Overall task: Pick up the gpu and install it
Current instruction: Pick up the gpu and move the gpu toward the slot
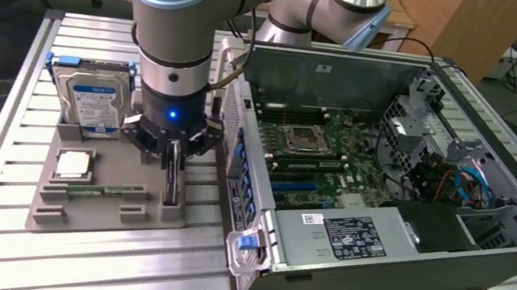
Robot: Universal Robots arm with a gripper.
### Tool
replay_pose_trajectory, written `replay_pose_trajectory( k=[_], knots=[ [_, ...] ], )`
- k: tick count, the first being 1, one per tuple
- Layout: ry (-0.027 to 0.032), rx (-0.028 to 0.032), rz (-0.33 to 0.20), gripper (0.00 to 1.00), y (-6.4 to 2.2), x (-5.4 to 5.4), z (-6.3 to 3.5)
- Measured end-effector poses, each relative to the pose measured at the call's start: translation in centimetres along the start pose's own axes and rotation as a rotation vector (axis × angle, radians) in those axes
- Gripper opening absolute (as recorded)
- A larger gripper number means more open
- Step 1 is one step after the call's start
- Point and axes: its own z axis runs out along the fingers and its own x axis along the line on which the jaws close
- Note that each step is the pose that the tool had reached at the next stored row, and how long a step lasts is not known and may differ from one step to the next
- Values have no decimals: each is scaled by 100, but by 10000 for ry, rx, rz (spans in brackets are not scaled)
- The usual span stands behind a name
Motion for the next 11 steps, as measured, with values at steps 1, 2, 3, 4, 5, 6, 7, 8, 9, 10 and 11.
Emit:
replay_pose_trajectory(
  k=[1, 2, 3, 4, 5, 6, 7, 8, 9, 10, 11],
  knots=[
    [1, 0, -2, 33, 0, 0, 0],
    [1, 1, -2, 33, 1, 0, 0],
    [0, 0, -2, 33, 3, 0, 1],
    [0, 0, -2, 33, 4, 0, 1],
    [0, 0, -2, 33, 4, 0, 1],
    [1, 1, -1, 33, 4, 1, 0],
    [0, 0, -1, 33, 4, 1, 1],
    [1, 0, -1, 33, 4, 1, 1],
    [1, 1, -2, 33, 4, 1, 1],
    [0, 0, -1, 33, 4, 1, 1],
    [1, 1, -1, 33, 4, 1, 0]
  ],
)
